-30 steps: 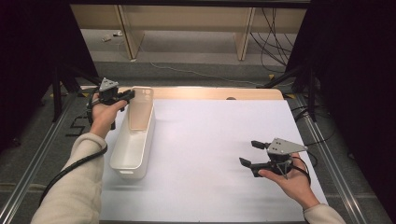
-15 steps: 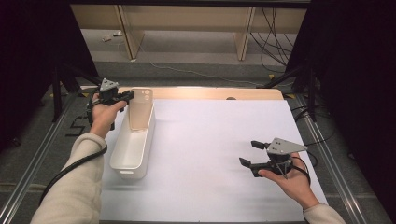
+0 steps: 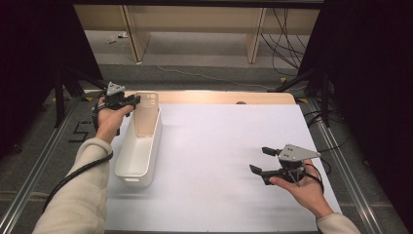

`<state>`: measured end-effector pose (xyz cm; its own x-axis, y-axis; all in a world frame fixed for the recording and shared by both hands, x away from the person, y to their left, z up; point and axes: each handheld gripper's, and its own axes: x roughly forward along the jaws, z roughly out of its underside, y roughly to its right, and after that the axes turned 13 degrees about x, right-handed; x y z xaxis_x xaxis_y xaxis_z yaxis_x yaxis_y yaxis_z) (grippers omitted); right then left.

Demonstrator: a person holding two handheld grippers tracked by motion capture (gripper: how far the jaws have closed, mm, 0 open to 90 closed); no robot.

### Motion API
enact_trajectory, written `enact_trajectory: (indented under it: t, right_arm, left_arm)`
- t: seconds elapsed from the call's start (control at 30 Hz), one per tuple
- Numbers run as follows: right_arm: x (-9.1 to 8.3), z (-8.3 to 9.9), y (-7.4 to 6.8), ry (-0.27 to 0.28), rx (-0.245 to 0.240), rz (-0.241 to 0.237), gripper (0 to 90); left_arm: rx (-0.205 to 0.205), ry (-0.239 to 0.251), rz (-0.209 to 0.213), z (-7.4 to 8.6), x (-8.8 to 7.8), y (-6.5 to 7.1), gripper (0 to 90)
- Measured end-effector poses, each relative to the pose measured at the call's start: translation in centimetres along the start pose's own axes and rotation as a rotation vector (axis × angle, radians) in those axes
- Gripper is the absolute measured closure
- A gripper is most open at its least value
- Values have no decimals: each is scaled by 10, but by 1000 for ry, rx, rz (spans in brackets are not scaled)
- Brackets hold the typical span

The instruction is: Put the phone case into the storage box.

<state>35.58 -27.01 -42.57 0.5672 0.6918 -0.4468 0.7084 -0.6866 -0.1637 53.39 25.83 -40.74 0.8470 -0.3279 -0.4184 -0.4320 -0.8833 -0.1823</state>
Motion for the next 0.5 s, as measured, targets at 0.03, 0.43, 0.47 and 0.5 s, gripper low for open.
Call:
enact_trajectory:
  t: [0.03,0.43,0.47,0.5]
  right_arm:
    - [0,0,0,0,0,0,232]
    - [0,0,0,0,0,-2,233]
    - [0,0,0,0,0,-2,233]
    - [0,0,0,0,1,-2,233]
  left_arm:
    - [3,-4,-3,0,0,0,738]
    - [28,-34,-27,1,4,0,715]
    - [27,-36,-28,2,4,-1,713]
    - [27,-39,-29,2,4,-1,713]
